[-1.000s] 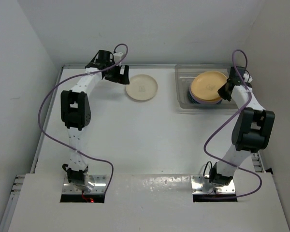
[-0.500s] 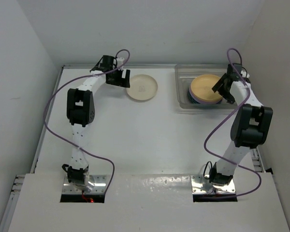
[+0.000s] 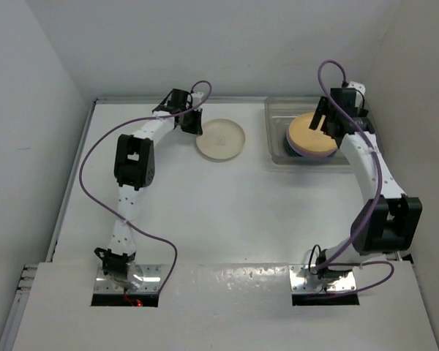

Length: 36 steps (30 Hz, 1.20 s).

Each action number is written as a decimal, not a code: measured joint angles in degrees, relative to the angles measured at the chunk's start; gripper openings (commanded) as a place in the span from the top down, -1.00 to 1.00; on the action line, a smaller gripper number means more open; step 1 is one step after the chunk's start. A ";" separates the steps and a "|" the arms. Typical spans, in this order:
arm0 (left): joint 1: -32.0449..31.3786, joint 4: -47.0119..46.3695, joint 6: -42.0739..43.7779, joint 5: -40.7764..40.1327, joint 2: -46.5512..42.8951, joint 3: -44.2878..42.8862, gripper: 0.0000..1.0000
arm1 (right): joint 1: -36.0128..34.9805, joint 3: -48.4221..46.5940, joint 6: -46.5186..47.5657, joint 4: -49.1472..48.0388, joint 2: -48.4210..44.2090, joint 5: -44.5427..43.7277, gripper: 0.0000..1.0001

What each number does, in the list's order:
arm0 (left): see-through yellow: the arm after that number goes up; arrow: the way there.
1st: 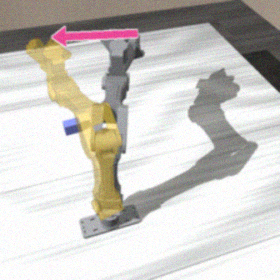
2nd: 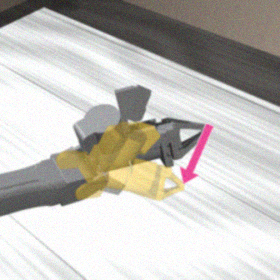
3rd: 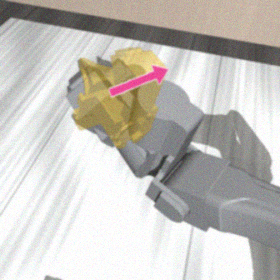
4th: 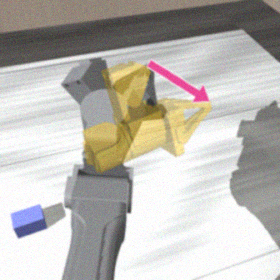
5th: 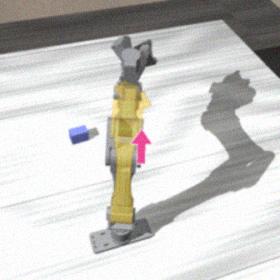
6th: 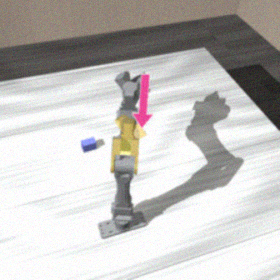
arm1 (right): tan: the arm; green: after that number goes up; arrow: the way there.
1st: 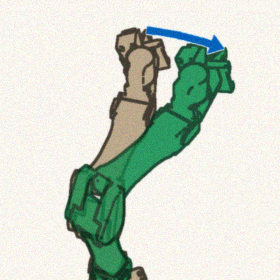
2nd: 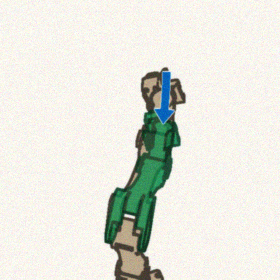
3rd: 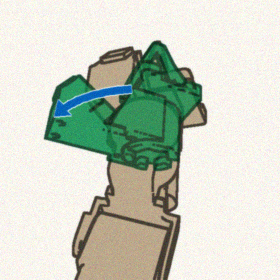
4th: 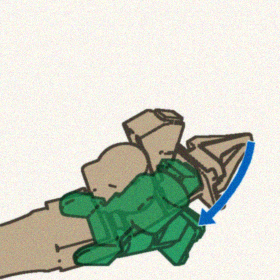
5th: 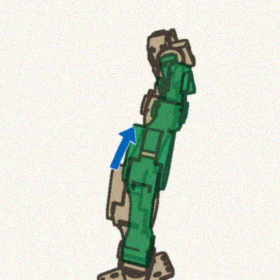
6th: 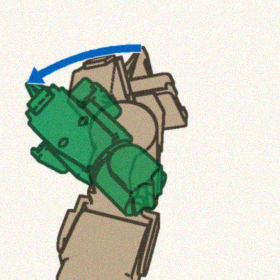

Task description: Place the plates into the plastic bin on the countertop

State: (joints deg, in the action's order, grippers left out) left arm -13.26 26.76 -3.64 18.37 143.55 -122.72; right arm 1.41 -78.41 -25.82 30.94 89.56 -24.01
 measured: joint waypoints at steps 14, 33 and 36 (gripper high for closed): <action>-0.63 11.72 15.34 14.08 -18.45 10.99 1.00 | -24.50 7.50 11.63 -12.92 0.37 23.85 -0.13; -4.28 22.27 22.58 20.04 -27.63 11.37 -0.07 | -28.94 11.74 5.64 -23.02 4.15 23.67 1.00; -4.39 22.51 22.27 19.71 -27.63 11.19 -0.59 | -28.57 11.82 4.22 -22.62 4.15 22.75 1.00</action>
State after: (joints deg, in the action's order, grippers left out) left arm -17.65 49.28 18.63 38.09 115.92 -111.53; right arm -27.16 -66.59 -21.61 8.32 93.71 -1.26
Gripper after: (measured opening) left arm 0.681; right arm 0.023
